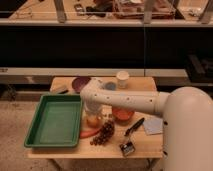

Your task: Place apple in paper cup

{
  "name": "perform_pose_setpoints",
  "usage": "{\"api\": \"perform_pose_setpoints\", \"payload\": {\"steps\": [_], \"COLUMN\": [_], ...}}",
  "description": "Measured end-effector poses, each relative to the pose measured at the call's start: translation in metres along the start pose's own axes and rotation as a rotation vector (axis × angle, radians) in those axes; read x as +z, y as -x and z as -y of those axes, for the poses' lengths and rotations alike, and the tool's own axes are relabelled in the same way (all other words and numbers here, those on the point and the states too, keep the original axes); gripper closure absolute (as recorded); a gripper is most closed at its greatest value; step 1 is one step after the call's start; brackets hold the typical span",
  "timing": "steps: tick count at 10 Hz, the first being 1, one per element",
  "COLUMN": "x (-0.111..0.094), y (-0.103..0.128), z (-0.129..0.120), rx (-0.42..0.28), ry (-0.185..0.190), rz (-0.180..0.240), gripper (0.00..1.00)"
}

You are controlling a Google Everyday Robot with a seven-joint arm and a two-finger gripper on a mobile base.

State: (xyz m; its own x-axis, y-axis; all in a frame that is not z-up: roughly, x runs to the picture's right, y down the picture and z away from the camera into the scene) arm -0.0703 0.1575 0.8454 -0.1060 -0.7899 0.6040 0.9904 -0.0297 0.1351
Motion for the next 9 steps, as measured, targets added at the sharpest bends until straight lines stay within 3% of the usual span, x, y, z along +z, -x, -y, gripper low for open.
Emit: {"api": "perform_pose_setpoints", "payload": {"steps": [6, 7, 9], "x": [0.014, 0.015, 0.017], "y": [-0.004, -0.002, 0.000], "z": [0.002, 0.005, 0.009], "rx": [0.005, -0.001, -0.005], "ry": [-0.001, 0.005, 0.008], "rz": [0.021, 0.029, 0.039], "gripper": [0.35, 0.39, 0.57]}}
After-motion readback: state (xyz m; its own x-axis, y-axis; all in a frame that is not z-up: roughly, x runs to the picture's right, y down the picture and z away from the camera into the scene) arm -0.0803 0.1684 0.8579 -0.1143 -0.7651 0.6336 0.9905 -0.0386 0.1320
